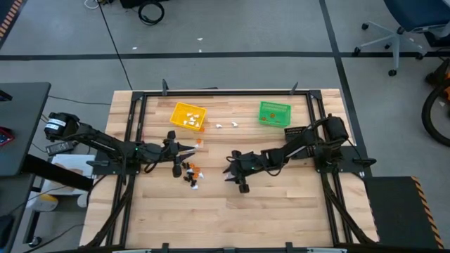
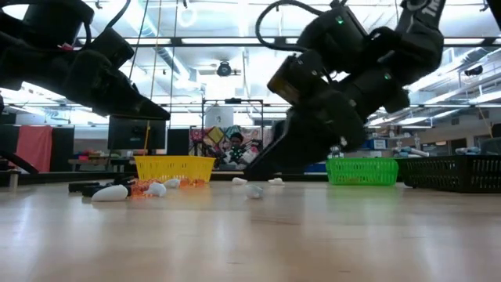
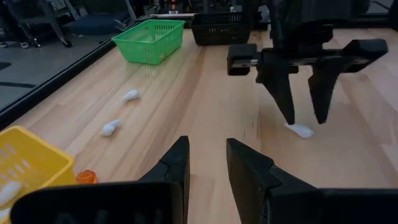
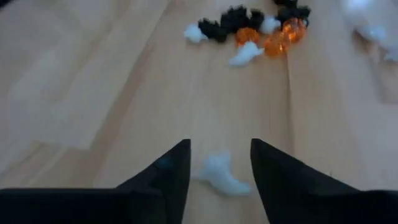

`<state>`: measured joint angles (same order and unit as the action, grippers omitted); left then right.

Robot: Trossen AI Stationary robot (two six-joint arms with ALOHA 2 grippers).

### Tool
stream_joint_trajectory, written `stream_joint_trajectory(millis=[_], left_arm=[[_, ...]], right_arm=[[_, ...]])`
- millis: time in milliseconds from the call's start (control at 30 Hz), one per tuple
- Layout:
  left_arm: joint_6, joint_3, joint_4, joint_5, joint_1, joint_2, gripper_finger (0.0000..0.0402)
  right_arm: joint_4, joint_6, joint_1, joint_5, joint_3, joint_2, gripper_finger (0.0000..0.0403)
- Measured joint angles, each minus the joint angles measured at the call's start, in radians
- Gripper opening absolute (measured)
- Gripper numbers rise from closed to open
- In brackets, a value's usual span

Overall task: Sort Halloween decoration
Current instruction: Put the white ghost toy into the yellow bin

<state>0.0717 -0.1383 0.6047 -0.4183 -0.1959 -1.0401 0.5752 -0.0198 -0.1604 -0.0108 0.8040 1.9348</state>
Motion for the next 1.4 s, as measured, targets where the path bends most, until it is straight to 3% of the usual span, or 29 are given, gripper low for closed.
stream_joint_trajectory(millis=[167, 400, 900, 1400], left_arm=[[0.004, 0.0, 0.014, 0.0, 0.0, 0.0, 0.0082], [0.013, -0.001, 0.009, 0.0, -0.001, 0.0, 0.0082], [0.007, 0.0, 0.009, 0.0, -0.005, 0.0, 0.0082], [0.003, 0.0, 0.013, -0.017, -0.003, 0.0, 0.0082]], right_arm=[[0.048, -0.022, 0.001, -0.016, 0.018, 0.071, 0.0193], [0.107, -0.056, 0.008, -0.019, 0.034, 0.138, 0.0178], [0.093, -0.097, 0.014, -0.042, 0.024, 0.122, 0.0062], [0.025, -0.11, 0.05, 0.051, 0.103, 0.092, 0.0069]])
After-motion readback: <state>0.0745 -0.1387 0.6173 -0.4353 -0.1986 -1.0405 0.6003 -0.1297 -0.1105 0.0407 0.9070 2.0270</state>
